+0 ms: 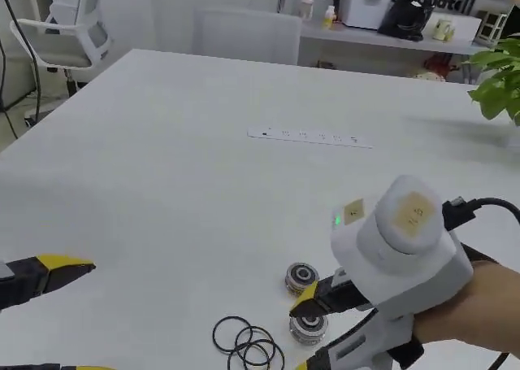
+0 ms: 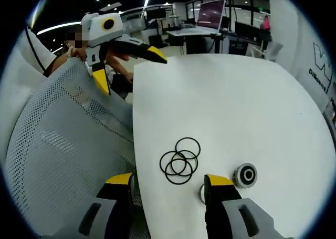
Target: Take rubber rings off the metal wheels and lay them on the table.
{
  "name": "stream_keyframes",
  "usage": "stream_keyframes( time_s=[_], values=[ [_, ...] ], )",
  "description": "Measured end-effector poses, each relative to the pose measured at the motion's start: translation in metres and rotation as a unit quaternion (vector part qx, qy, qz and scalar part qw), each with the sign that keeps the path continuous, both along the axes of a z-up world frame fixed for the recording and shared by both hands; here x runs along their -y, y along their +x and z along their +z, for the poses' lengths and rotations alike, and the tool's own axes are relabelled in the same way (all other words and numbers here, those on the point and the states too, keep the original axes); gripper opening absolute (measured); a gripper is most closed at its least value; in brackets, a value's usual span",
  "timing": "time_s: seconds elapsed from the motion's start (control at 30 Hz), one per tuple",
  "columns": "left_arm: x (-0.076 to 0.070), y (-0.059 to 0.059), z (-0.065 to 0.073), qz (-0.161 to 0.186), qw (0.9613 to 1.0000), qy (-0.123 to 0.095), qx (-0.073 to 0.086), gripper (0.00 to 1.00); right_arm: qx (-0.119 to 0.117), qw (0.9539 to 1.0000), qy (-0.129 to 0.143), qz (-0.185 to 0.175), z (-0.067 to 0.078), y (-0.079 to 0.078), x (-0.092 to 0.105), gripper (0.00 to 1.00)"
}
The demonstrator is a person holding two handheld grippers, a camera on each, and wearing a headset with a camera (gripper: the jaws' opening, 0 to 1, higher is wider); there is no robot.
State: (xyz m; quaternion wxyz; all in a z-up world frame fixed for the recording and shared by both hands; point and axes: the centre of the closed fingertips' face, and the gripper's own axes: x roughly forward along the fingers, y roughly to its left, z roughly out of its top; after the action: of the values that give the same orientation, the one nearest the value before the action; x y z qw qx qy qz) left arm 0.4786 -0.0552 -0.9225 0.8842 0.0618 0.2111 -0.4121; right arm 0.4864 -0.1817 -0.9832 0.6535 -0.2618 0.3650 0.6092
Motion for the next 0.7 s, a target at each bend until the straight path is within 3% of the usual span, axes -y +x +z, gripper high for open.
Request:
stream_keyframes(
  time_s=[0.1, 0.33, 0.47, 0.7],
  values=[
    [0.000, 0.000, -0.001, 0.000, 1.0000, 0.000, -0.003, 0.85, 0.002, 1.0000, 0.007, -0.004, 0.003, -0.001, 0.001, 0.61],
    [-0.002, 0.001, -0.004, 0.003, 0.9999, 0.001, -0.012, 0.94, -0.001, 0.9994, 0.026, -0.022, 0.011, 0.000, 0.002, 0.66],
    [-0.002, 0.002, -0.004, 0.006, 0.9999, -0.002, -0.013, 1.00, -0.004, 0.9980, 0.051, -0.038, 0.022, 0.001, 0.000, 0.73],
    [-0.006, 0.001, -0.005, 0.006, 0.9999, 0.003, -0.015, 1.00, -0.004, 0.9959, 0.069, -0.058, 0.035, 0.005, 0.008, 0.75]
  ],
)
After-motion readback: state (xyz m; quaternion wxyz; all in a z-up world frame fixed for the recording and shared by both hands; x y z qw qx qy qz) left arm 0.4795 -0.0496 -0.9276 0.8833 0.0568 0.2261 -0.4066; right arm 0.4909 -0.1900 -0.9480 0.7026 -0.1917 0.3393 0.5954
